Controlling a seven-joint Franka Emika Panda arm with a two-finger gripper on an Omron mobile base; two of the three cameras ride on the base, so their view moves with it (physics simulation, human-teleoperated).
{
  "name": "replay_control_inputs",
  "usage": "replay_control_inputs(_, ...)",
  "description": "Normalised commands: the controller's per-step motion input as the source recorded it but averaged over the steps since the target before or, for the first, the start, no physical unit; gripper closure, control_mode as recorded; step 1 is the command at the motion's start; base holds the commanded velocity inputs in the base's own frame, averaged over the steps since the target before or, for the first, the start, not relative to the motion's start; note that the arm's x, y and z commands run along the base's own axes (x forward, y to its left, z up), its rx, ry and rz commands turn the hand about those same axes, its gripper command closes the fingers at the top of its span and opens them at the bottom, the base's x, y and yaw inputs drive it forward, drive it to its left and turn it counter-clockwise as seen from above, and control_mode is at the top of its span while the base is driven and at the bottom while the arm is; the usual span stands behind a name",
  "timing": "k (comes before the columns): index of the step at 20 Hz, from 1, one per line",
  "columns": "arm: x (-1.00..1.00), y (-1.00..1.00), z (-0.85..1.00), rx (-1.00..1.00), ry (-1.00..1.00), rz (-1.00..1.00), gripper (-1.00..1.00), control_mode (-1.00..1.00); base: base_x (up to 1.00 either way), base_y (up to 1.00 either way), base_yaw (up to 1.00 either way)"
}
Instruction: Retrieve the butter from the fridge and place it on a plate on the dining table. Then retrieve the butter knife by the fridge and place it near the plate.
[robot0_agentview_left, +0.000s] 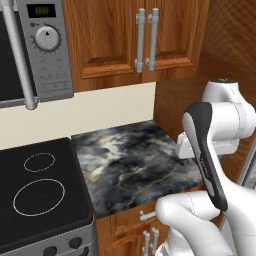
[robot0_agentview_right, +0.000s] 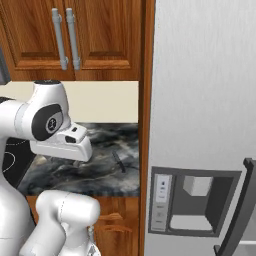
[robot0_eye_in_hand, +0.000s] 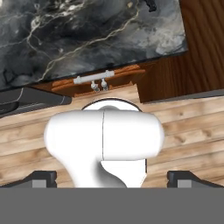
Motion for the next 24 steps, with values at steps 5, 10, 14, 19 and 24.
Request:
replay_control_inputs(5,0.0,0.0,0.0,0.0,0.0,0.0,-1.0,1.0,0.16,0.1,0.0)
replay_control_inputs(10,0.23,0.04,-0.02,-0.01,0.0,0.0,-1.0,-1.0,0.12,0.12,0.0)
replay_control_inputs(14,0.41,0.0,-0.18,0.0,0.0,0.03,-1.0,-1.0,0.0,0.0,0.0)
replay_control_inputs(19,0.37,-0.02,-0.46,-0.07,0.02,0.0,-1.0,-1.0,0.0,0.0,0.0)
replay_control_inputs(24,0.35,-0.15,-0.6,-0.14,0.0,0.03,-1.0,-1.0,0.0,0.0,0.0)
